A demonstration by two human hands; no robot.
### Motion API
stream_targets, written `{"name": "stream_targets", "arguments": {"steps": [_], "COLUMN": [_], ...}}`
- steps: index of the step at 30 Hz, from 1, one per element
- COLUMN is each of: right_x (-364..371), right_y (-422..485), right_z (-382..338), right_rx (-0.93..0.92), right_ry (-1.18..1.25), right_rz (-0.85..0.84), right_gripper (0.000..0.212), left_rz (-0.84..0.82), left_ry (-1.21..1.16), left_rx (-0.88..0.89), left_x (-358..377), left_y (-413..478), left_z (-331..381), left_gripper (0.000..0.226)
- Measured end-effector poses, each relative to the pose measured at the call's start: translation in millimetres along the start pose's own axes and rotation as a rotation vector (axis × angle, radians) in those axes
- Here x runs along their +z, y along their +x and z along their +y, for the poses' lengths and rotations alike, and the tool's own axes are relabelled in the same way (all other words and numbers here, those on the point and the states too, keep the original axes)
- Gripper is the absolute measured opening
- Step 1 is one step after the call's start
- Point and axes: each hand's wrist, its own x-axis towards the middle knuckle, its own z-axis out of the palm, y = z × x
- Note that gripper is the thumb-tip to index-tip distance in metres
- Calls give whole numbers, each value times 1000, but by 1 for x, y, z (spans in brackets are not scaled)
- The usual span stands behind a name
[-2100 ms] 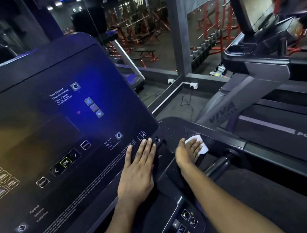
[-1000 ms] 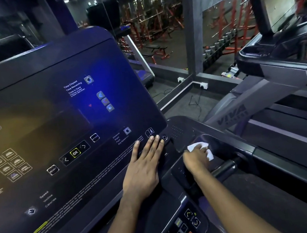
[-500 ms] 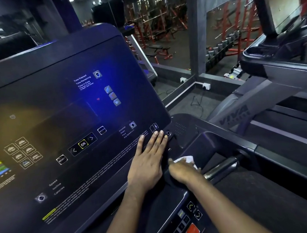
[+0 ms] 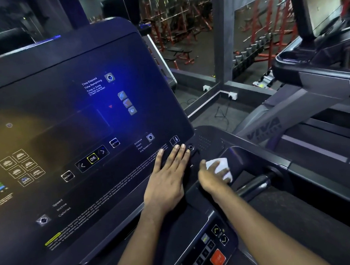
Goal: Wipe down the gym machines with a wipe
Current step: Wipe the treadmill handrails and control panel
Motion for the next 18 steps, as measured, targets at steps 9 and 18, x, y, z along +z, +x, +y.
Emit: {"name": "stream_targets", "arguments": {"steps": [9,18], "right_x": [-24,-50], "right_y": [17,35], "right_z": [27,16], "right_rx": [-308,-568], "right_ry": [-283,-597], "right_rz": [143,20], "right_gripper": [68,63], "left_rz": [0,15], "left_ry": [4,18], "left_rx": [-25,-73], "left_x": [0,-1], "left_y": [0,2], "left_z": [1,4], "left_gripper": [68,62]}}
